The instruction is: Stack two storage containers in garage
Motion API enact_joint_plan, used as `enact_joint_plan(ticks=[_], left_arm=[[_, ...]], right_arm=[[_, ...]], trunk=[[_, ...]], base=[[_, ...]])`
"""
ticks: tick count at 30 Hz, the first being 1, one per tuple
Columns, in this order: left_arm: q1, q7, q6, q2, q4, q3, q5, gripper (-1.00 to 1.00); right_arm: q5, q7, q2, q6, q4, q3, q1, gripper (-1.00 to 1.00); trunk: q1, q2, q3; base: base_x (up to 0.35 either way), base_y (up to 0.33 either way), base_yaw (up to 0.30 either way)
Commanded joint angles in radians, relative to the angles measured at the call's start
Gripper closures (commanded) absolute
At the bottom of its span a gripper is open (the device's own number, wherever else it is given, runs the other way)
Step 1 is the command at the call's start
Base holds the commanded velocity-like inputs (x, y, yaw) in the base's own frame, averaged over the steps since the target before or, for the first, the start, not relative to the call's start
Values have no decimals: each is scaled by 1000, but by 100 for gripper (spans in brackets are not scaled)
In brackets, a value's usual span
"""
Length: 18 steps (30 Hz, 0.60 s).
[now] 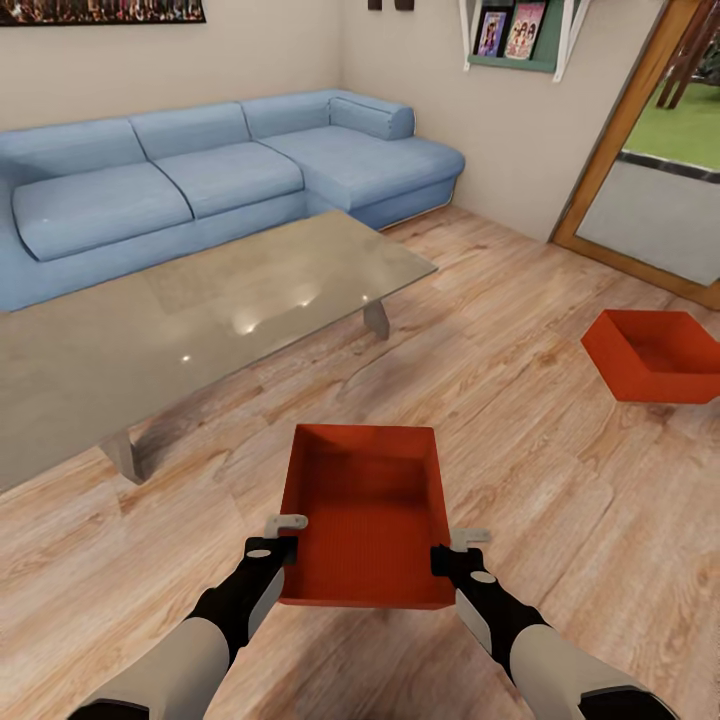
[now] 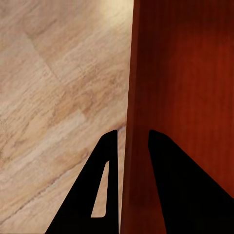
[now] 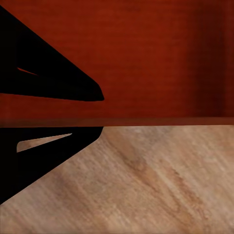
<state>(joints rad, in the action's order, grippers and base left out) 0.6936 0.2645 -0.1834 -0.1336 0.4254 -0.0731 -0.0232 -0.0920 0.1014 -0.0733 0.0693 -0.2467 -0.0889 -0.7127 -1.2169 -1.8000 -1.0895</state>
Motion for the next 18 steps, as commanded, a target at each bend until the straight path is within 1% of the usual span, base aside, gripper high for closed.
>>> enact_joint_plan(ticks=[1,18], left_arm=[[0,13,-10,2,1,-7,6,100],[0,13,-10,2,0,-7,6,100]], right_arm=[[-3,17,1,5,0,5,-1,100],[-2,17,2,5,0,5,-1,100]], trunk=[[4,7,3],[69,126,56]], base=[[0,0,0],[0,0,0]])
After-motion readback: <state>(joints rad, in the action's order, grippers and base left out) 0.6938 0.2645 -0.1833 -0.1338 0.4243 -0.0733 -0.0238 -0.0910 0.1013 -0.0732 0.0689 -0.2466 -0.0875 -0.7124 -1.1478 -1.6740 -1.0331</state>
